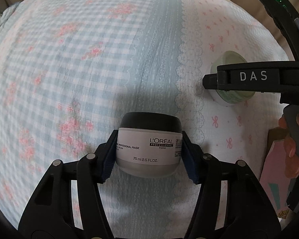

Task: Organize rigid objects
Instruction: 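Grasp the black-lidded L'Oreal jar with left tool while right tool grasps green jar, then carry both jars into the cardboard box and release them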

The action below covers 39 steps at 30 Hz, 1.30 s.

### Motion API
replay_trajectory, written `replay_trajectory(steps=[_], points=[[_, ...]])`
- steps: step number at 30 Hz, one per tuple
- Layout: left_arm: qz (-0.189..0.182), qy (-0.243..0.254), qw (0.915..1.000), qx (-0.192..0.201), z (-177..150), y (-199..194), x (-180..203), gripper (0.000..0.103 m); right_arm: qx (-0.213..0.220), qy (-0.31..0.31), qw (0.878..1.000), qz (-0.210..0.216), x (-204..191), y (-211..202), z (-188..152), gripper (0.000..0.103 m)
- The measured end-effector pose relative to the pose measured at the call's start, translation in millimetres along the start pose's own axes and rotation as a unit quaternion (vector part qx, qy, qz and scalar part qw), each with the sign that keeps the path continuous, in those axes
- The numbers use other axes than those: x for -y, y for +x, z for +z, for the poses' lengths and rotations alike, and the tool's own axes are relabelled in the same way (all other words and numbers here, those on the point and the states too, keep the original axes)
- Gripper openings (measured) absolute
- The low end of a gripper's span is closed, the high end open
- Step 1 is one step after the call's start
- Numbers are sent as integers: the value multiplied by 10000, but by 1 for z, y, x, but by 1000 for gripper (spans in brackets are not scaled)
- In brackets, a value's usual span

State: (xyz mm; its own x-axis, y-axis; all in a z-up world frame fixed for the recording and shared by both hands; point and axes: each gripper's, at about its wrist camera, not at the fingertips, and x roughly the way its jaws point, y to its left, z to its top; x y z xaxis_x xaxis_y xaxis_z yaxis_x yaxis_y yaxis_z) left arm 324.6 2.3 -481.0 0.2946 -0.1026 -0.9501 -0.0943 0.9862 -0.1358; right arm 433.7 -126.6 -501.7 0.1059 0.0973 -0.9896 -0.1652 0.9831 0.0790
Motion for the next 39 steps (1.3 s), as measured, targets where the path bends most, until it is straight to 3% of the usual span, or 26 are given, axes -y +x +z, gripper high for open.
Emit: replay_trajectory(steps=[13,24,30,39], points=[[-37,-192,9996,211,-4,-39,-3,55,144,125,9996,223,8,-30,-8,69],[-142,18,9982,579,-4,-143,22,55,828,206,9953,448,19,-142,-32,69],[-252,406,9960,750,-9,-202,63,55,1086,393,9921,499,29,-210,-64,69],[-719,1084,9890,708,-22,-234,142,55,1172,1059,9869,339,101,-273,-140,69]])
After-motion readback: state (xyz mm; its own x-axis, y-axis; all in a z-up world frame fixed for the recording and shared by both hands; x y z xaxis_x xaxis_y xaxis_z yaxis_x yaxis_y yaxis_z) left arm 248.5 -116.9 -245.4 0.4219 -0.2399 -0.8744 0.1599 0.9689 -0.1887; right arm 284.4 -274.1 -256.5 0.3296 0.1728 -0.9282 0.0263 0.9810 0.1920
